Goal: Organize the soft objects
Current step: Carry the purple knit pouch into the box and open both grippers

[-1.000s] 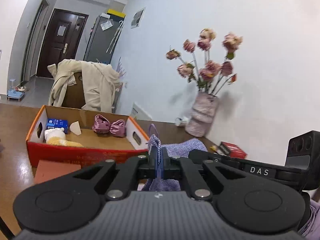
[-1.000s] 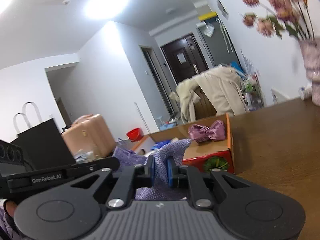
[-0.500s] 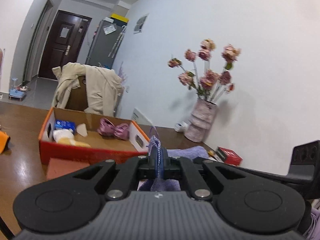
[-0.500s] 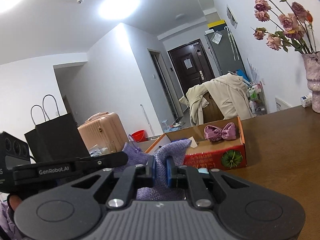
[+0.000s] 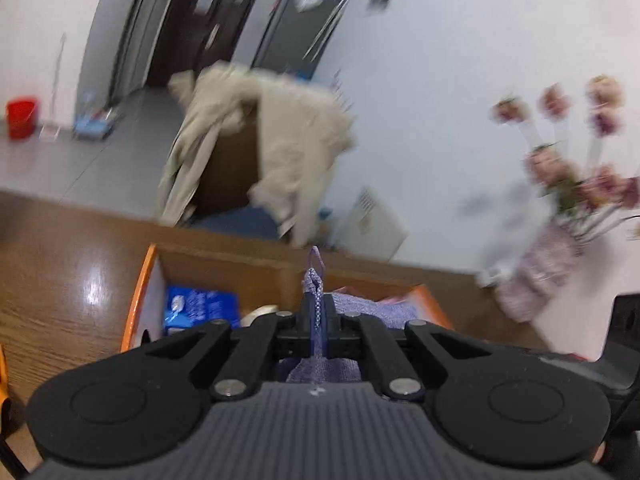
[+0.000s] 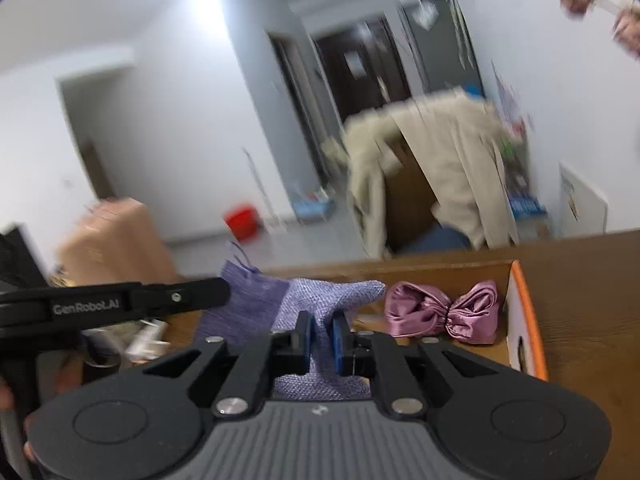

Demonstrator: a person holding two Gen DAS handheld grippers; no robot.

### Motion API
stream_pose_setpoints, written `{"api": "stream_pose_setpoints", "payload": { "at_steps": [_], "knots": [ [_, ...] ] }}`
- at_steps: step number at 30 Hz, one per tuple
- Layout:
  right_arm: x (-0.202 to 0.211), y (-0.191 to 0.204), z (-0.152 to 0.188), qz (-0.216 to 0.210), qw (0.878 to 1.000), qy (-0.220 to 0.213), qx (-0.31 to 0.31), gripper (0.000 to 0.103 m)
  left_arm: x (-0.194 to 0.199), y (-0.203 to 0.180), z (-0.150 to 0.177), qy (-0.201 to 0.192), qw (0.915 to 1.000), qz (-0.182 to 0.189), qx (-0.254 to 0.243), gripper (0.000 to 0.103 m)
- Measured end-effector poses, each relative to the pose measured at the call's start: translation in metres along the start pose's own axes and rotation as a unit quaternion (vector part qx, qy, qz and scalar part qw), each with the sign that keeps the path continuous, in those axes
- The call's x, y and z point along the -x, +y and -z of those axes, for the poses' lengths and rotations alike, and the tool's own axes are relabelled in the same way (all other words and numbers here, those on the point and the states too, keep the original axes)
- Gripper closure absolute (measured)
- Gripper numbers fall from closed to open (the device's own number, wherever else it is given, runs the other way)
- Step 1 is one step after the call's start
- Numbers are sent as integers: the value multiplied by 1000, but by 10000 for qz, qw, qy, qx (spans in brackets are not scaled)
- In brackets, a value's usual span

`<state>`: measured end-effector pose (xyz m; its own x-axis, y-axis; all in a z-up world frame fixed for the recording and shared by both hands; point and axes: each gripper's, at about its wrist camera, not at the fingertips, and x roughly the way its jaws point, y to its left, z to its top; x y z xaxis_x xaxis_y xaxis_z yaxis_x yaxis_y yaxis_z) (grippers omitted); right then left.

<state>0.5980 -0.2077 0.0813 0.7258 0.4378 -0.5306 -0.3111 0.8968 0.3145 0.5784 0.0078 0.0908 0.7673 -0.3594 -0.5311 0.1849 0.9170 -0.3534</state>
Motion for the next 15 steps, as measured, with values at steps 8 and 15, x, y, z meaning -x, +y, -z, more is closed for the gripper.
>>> {"api": "stream_pose_setpoints", "payload": {
  "at_steps": [8,15],
  "knots": [
    [-87,-7,15,451,9932,1069,21,73,-38,25,12,596,9970,-445,-226,90],
    [-60,-3,3,435,9945,955,4,51,11,5,-2,286,9971,-489,-514,62]
  ]
}}
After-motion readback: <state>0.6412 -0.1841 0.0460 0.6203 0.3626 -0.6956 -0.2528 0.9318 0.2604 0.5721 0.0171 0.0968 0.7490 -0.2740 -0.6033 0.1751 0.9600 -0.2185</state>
